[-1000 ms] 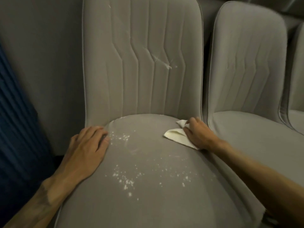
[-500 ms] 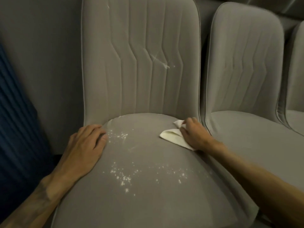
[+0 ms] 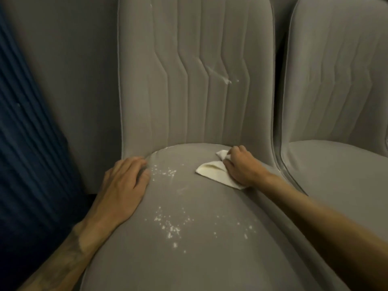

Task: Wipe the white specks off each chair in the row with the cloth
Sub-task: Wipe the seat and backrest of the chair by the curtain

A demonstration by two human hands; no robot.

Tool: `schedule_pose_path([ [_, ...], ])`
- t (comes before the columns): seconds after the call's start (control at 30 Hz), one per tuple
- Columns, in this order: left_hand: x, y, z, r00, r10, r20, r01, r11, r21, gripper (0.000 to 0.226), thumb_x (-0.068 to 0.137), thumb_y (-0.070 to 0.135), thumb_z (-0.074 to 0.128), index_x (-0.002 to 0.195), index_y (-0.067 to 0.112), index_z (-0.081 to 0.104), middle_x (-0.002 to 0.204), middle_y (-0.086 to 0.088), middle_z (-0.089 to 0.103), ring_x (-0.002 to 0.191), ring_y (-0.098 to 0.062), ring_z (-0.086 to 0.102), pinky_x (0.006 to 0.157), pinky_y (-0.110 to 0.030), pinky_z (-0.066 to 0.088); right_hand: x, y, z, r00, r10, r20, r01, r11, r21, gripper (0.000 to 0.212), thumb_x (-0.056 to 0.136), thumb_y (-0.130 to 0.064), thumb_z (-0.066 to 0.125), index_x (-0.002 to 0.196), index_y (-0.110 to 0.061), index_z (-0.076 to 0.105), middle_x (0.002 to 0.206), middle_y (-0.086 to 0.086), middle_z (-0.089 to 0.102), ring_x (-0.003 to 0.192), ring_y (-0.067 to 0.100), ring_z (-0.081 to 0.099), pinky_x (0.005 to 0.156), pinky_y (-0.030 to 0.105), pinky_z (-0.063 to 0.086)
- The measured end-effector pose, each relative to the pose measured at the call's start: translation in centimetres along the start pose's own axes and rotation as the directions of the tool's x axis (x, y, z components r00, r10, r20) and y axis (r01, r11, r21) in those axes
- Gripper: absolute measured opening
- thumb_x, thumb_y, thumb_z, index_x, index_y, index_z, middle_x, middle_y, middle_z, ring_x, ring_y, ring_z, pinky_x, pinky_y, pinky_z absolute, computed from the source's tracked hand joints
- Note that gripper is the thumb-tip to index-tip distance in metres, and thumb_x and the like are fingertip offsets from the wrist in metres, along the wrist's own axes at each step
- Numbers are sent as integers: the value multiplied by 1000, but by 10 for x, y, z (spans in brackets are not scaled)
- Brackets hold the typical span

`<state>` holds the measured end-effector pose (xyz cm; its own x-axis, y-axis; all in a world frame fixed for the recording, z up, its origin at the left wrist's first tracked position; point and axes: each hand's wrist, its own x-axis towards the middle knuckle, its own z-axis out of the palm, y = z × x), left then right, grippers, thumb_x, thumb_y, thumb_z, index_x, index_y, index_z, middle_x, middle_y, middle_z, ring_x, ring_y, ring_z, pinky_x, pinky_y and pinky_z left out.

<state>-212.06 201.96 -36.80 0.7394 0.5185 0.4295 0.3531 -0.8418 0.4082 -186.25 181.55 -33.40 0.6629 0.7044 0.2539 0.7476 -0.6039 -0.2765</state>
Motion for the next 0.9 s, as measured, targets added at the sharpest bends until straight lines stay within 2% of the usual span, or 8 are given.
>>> schedule_pose_path([
  [0.07, -1, 1, 0, 1000, -1, -14, 1, 1000, 0, 42, 102, 48, 30, 130, 29, 55, 138, 14, 53, 126, -7, 40, 104, -30, 26, 13, -32, 16, 999, -30, -16, 30, 999, 29, 32, 102, -24, 47, 119, 2, 51, 124, 24, 49, 116, 41, 48, 96, 39, 33],
  [0.2, -2, 0, -1, 1000, -12, -14, 12, 1000, 9, 42, 106, 46, 31, 137, 28, 53, 145, 12, 50, 134, -8, 39, 113, -34, 28, -13, -80, 36, 944, -329, 20, 320, 929, 187, 27, 99, -27, 53, 115, -5, 54, 119, 17, 52, 109, 31, 50, 94, 34, 35],
  [0.27, -1, -1, -1, 1000, -27, -8, 27, 1000, 8, 43, 106, 46, 30, 138, 27, 52, 147, 11, 50, 136, -9, 39, 115, -37, 27, -15, -71, 30, 919, -393, 29, 382, 907, 178, 27, 99, -29, 54, 115, -7, 54, 118, 14, 53, 108, 30, 50, 94, 33, 36],
  [0.37, -2, 2, 0, 1000, -25, -11, 25, 1000, -6, 46, 104, 46, 29, 137, 27, 54, 145, 10, 51, 134, -8, 40, 114, -34, 27, 18, -48, 27, 968, -249, 20, 246, 965, 87, 28, 100, -26, 52, 117, -4, 53, 121, 18, 52, 112, 35, 50, 92, 33, 33],
  [0.47, -3, 0, 0, 999, -30, -21, 29, 999, -12, 38, 110, 40, 31, 138, 28, 52, 147, 12, 50, 136, -5, 38, 113, -27, 24, 42, -66, 36, 991, -133, -20, 134, 988, 80, 31, 101, -23, 50, 118, 1, 52, 123, 23, 51, 114, 38, 49, 93, 35, 32],
  [0.6, -2, -1, -1, 999, -48, -16, 47, 997, -55, 46, 105, 44, 26, 141, 29, 50, 145, 12, 51, 134, -4, 39, 111, -25, 24, 5, -117, 47, 921, -389, 22, 378, 907, 186, 30, 101, -24, 51, 118, 1, 54, 121, 20, 53, 111, 34, 49, 94, 33, 32],
  [0.7, -2, -2, 0, 998, -66, -17, 64, 994, -92, 50, 104, 45, 24, 142, 27, 50, 145, 9, 53, 134, -6, 41, 114, -27, 25, -19, -107, 42, 846, -532, 35, 513, 831, 213, 29, 100, -30, 52, 115, -6, 53, 115, 14, 53, 103, 28, 51, 91, 32, 37],
  [0.9, -3, -3, 0, 998, -43, -35, 39, 994, -98, 50, 106, 44, 23, 143, 26, 51, 144, 9, 53, 132, -4, 42, 110, -19, 21, 37, -104, 49, 951, -311, -7, 308, 939, 156, 28, 100, -26, 51, 114, -1, 54, 119, 20, 53, 110, 36, 50, 92, 33, 33],
])
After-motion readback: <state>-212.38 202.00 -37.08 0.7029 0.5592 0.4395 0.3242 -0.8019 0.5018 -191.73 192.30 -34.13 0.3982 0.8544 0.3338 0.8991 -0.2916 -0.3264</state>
